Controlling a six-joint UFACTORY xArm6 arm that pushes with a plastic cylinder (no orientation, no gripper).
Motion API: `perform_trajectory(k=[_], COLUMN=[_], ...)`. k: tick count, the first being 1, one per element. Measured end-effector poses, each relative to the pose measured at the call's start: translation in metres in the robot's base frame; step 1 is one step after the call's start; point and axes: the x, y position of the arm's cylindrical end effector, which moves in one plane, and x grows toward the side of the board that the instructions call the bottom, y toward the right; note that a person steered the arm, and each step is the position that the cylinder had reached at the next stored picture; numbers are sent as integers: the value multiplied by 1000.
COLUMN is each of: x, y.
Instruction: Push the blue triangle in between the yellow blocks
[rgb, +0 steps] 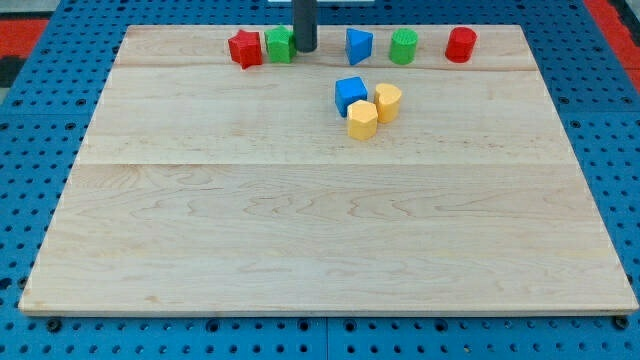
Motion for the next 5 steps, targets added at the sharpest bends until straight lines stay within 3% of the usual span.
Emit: perform_trajectory(k=[1, 2, 5], x=[-22, -19, 93], y=[5, 64, 66])
